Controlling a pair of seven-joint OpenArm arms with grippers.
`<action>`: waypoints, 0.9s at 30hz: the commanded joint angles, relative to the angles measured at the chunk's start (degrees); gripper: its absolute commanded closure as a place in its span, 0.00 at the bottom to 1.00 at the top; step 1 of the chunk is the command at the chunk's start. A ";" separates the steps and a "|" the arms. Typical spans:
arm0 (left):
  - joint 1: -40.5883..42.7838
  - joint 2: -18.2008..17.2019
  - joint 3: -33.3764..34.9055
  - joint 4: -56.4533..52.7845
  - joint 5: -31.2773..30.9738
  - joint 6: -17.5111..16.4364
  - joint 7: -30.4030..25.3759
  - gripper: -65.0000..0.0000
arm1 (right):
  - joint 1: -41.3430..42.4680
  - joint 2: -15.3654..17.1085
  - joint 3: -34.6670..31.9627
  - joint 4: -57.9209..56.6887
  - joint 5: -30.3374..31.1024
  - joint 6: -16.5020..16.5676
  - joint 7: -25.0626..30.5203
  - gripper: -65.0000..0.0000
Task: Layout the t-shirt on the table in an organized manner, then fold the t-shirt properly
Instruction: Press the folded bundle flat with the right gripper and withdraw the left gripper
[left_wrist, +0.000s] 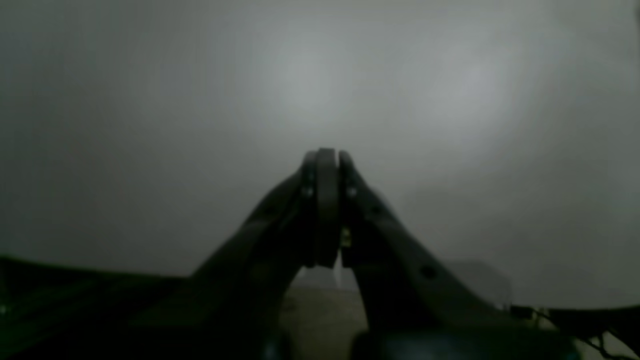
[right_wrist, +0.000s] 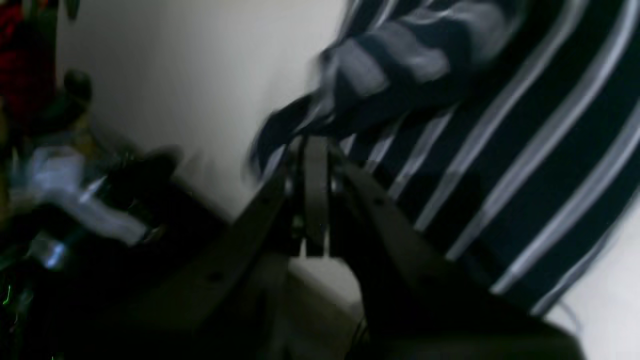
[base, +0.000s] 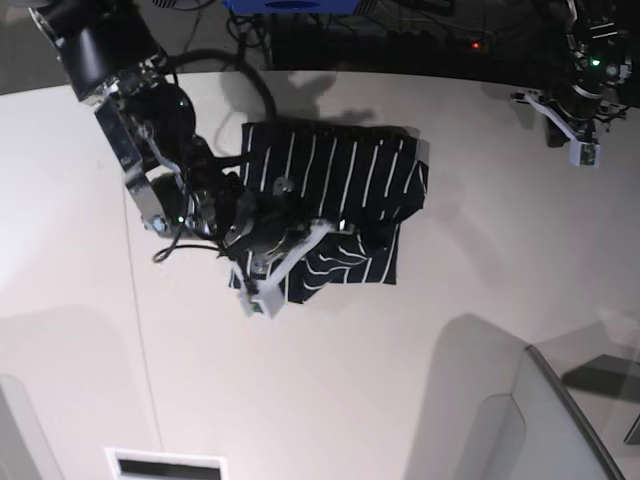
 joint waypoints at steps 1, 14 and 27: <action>0.18 -0.80 -0.73 0.80 -0.42 0.07 -1.13 1.00 | 0.79 -0.16 0.84 -1.54 0.48 0.45 0.21 0.96; -0.17 -0.71 -0.90 0.98 -0.42 0.07 -1.13 1.00 | 9.49 -5.87 -0.04 -21.50 0.48 1.94 6.01 1.00; -0.26 -0.71 -0.82 0.71 -0.42 0.07 -1.13 1.00 | 19.60 -10.97 -20.96 -25.45 0.75 4.93 7.16 1.00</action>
